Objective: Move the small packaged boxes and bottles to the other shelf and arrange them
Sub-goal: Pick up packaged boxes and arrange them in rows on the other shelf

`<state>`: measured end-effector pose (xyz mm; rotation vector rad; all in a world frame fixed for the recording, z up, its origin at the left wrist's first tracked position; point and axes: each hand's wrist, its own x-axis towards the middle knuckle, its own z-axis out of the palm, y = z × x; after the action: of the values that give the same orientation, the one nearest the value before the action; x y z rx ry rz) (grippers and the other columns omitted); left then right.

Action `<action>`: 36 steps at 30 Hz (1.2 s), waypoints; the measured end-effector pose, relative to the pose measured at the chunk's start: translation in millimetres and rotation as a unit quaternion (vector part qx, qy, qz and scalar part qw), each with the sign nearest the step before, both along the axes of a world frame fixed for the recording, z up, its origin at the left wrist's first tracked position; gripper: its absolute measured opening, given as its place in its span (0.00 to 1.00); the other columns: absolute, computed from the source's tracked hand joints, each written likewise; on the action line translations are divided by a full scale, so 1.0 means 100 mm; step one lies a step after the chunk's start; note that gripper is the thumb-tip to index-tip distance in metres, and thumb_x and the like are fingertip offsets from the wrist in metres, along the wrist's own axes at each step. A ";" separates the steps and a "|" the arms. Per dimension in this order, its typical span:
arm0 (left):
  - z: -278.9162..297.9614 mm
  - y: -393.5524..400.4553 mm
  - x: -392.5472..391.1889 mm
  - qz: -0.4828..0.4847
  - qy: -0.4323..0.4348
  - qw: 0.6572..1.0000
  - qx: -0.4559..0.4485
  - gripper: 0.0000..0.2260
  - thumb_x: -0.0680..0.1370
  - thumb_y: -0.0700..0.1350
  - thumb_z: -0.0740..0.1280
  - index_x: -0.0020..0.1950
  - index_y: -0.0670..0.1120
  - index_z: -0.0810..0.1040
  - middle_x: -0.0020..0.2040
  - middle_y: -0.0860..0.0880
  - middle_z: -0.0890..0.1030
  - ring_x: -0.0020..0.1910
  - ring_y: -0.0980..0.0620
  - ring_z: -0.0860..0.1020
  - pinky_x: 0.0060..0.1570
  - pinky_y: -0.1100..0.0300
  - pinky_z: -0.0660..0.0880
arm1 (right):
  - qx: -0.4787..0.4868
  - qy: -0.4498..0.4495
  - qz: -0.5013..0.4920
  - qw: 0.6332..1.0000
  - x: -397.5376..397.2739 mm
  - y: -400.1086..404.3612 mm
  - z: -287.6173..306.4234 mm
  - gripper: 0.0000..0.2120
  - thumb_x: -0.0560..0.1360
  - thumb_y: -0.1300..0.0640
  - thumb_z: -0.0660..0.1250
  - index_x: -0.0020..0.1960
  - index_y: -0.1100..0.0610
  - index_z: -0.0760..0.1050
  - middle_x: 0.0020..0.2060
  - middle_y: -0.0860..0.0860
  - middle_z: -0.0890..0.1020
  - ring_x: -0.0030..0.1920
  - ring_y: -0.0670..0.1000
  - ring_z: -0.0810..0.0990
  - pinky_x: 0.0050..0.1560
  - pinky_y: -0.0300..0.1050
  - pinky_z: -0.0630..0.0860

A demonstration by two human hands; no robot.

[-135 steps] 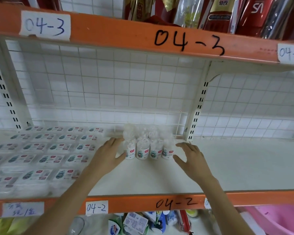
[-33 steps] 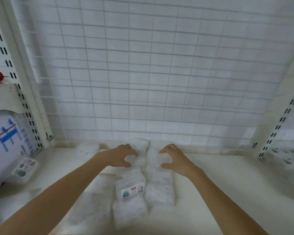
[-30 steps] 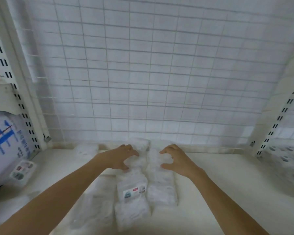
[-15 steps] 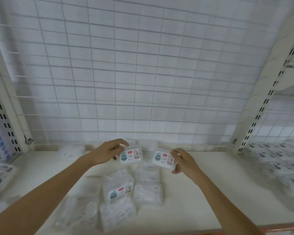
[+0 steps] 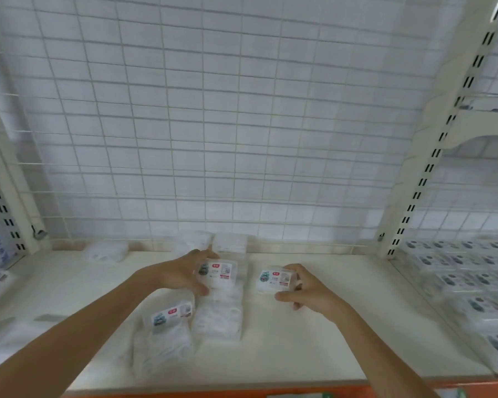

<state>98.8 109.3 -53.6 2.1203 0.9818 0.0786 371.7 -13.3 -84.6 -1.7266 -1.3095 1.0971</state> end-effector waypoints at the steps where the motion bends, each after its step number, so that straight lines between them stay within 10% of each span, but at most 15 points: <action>1: -0.03 -0.01 0.00 0.004 -0.004 1.000 0.021 0.31 0.70 0.42 0.73 0.66 0.55 0.61 0.62 0.54 0.66 0.62 0.52 0.67 0.57 0.62 0.66 | 0.007 -0.023 0.005 1.000 0.01 0.00 -0.01 0.30 0.66 0.61 0.75 0.63 0.52 0.65 0.55 0.51 0.76 0.42 0.50 0.77 0.35 0.39 0.75; 13: -0.07 -0.43 0.10 0.091 -0.107 0.940 0.312 0.32 0.67 0.44 0.76 0.67 0.44 0.66 0.57 0.54 0.63 0.55 0.56 0.68 0.57 0.63 0.70 | 0.121 -0.165 -0.004 0.979 0.28 -0.43 0.01 0.31 0.68 0.56 0.74 0.67 0.48 0.64 0.57 0.46 0.73 0.53 0.45 0.73 0.45 0.30 0.68; 18: -0.03 -0.78 0.38 0.047 -0.181 0.932 0.310 0.32 0.66 0.44 0.76 0.66 0.46 0.67 0.57 0.55 0.66 0.54 0.59 0.69 0.51 0.77 0.65 | 0.219 -0.201 -0.088 0.951 0.52 -1.15 0.15 0.28 0.65 0.59 0.77 0.54 0.40 0.65 0.52 0.40 0.67 0.54 0.47 0.71 0.47 0.25 0.68; 31: -0.40 -2.03 1.58 -0.173 -0.281 0.925 0.190 0.31 0.62 0.63 0.67 0.61 0.52 0.67 0.55 0.63 0.66 0.54 0.77 0.66 0.53 0.82 0.61 | 0.172 -0.266 -0.356 0.879 0.61 -3.74 0.01 0.29 0.65 0.56 0.77 0.62 0.47 0.70 0.54 0.44 0.72 0.51 0.46 0.76 0.46 0.32 0.73; 36: -0.50 -2.65 2.07 -0.200 -0.266 0.927 0.172 0.38 0.57 0.65 0.65 0.62 0.45 0.73 0.53 0.55 0.71 0.53 0.59 0.71 0.51 0.77 0.62 | 0.142 -0.238 -0.409 0.870 0.72 -4.56 -0.15 0.29 0.64 0.62 0.78 0.62 0.54 0.72 0.55 0.50 0.74 0.53 0.48 0.77 0.43 0.29 0.75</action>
<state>306.3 -155.9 -103.4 2.3828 0.2158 0.6264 443.5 -469.2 -99.3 -2.0694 -0.7656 -0.0111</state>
